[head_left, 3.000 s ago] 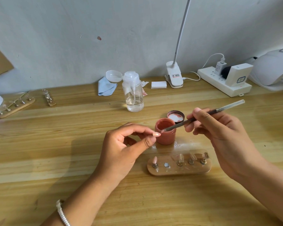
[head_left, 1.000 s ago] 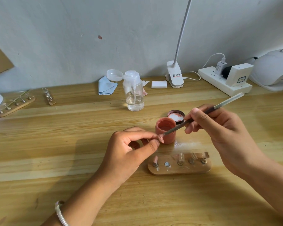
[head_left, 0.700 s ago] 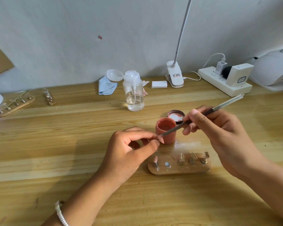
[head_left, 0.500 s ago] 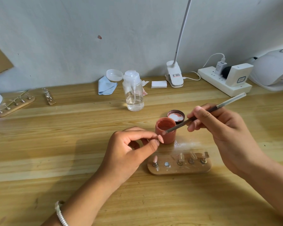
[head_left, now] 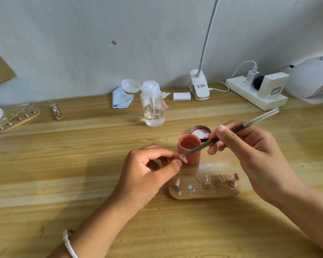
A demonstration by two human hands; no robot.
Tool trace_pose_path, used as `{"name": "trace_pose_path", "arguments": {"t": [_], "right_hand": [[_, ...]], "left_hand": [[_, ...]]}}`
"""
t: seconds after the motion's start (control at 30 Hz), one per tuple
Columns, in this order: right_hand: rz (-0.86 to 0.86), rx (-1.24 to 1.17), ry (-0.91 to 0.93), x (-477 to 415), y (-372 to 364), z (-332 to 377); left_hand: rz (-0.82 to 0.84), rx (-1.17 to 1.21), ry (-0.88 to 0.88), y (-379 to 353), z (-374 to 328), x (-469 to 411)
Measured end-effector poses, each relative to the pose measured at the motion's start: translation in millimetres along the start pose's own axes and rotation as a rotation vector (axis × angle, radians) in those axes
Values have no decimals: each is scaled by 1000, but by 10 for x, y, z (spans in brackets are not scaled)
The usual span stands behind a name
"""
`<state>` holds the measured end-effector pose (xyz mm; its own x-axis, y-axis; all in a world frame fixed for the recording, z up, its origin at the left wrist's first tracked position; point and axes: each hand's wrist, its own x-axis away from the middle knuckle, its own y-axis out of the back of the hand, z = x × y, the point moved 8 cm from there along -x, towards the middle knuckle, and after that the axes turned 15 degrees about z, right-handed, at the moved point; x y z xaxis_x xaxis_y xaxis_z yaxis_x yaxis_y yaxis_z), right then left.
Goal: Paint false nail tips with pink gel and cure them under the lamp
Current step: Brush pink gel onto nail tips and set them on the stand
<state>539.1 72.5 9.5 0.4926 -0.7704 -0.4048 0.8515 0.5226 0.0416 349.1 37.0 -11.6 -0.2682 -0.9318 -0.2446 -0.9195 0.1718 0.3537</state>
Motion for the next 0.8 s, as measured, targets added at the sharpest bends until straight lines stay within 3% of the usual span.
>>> {"name": "trace_pose_path", "arguments": {"t": [0.2, 0.37, 0.57, 0.8], "right_hand": [[-89, -12, -5, 14, 94, -17], [-7, -17, 14, 9, -21, 4], [-91, -14, 27, 14, 56, 2], [-57, -7, 38, 13, 18, 20]], "left_hand": [[13, 5, 2, -6, -6, 7], [-3, 10, 20, 6, 22, 11], [5, 6, 20, -6, 8, 1], [-13, 22, 32, 12, 12, 6]]}}
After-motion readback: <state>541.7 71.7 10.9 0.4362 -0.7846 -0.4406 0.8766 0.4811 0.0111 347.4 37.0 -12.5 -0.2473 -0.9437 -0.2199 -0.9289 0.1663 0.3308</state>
